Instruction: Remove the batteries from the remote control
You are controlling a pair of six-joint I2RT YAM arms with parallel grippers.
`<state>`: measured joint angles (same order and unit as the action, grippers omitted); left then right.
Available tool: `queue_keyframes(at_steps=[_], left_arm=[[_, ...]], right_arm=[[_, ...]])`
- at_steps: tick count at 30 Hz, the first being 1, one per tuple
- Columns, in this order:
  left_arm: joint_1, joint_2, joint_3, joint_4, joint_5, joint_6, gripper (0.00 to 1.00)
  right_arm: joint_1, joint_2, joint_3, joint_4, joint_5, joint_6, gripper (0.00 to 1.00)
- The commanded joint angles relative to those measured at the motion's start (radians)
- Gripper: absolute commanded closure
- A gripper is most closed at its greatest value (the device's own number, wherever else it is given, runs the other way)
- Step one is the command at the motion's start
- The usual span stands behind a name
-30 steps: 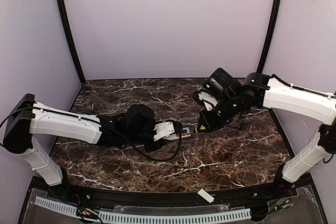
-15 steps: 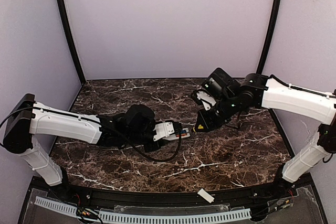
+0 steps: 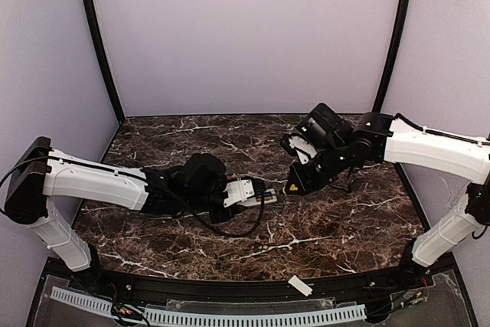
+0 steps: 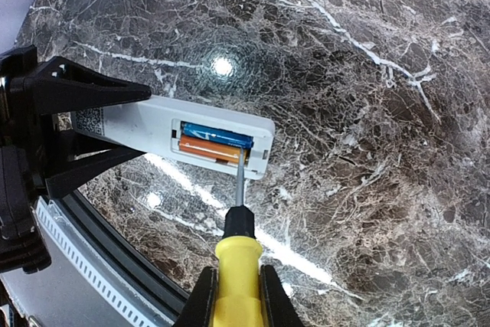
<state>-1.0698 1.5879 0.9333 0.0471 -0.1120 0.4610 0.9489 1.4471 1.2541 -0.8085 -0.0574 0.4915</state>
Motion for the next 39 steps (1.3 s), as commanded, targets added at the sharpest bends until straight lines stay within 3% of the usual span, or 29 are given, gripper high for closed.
queue_keyframes(at_steps=[1,39], left_arm=[[-0.002,-0.013,0.010,0.040,0.000,0.002,1.00],[-0.003,-0.021,0.004,0.047,0.003,0.004,1.00]], right_arm=[[0.002,-0.017,0.020,-0.070,0.033,0.009,1.00],[0.016,0.036,-0.004,0.049,-0.078,-0.032,1.00]])
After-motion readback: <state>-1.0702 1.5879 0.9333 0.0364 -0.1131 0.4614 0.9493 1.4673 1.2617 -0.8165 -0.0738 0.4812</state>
